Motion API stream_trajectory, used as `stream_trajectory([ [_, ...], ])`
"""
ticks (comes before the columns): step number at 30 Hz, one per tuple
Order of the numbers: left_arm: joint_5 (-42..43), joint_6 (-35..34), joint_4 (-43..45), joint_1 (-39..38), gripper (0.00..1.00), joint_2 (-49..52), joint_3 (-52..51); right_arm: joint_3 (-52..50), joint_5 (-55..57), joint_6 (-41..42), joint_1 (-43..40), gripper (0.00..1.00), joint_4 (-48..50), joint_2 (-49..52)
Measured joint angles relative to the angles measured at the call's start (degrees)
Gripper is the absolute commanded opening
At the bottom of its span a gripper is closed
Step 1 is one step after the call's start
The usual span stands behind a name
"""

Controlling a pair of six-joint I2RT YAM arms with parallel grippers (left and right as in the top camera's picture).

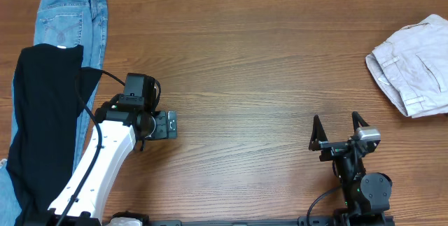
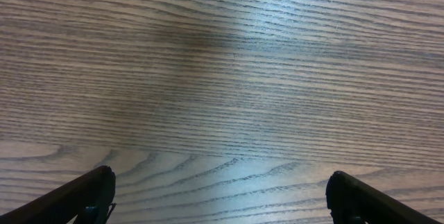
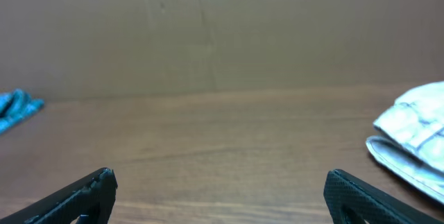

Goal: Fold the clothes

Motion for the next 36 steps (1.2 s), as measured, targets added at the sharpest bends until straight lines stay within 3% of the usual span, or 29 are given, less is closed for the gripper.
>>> stream_trajectory([
  [36,-0.59,0.02,0.09,0.00,1.00,-0.04,0.00,0.00,0.48,-3.50,-0.37,1.00,-0.02,0.00],
])
